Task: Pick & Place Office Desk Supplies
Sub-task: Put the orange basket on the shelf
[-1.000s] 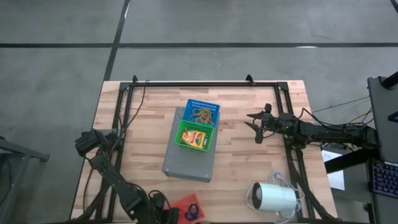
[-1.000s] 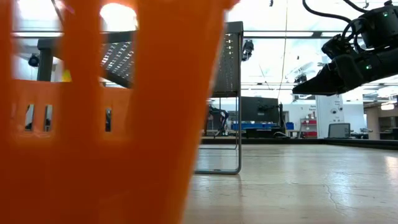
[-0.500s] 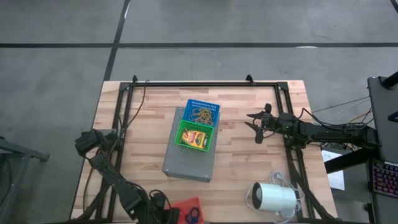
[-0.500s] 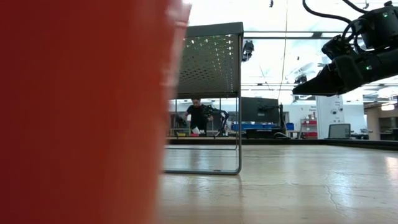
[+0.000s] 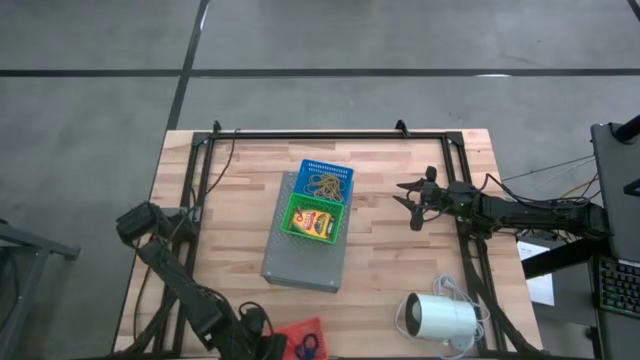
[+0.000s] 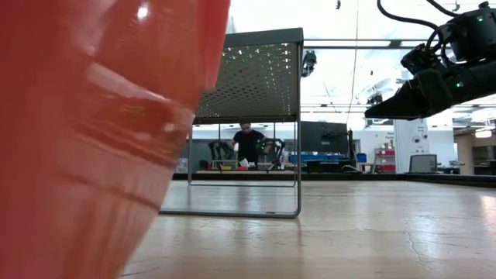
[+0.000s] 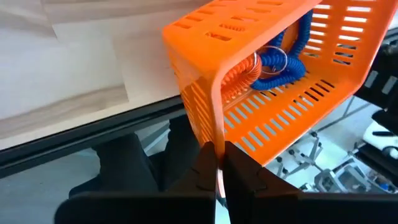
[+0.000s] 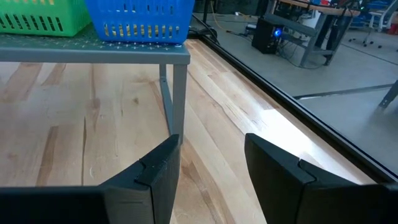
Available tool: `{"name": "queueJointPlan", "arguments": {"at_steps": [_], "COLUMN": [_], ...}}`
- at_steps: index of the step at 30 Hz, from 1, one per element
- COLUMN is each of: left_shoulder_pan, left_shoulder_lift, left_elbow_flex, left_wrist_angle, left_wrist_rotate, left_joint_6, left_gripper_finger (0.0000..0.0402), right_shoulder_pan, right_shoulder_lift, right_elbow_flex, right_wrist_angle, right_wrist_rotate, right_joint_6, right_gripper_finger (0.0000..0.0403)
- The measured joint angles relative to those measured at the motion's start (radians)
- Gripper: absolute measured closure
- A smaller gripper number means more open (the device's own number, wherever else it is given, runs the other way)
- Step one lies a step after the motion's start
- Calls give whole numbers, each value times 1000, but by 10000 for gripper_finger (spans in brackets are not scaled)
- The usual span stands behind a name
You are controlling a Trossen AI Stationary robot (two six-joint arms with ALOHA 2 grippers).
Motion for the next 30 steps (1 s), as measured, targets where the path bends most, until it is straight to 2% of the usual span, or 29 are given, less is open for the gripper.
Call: {"name": "queueJointPlan", "arguments": {"at_steps": [17,30], "left_shoulder_pan": [-1,-1], "left_shoulder_lift": [-152,-165], "left_elbow_flex": [1,2], "left_wrist_angle": [-39,-47], "left_wrist_rotate": [-5,-11], "left_joint_6": [182,203], "left_gripper_finger": [391,391], "right_shoulder_pan": [0,0], "right_shoulder_lift": [0,0], "right_elbow_flex": [0,0], "right_wrist_angle": [0,0], "right_wrist_rotate": [0,0], "right_joint_6": [0,0], "right_gripper_finger": [225,225]}}
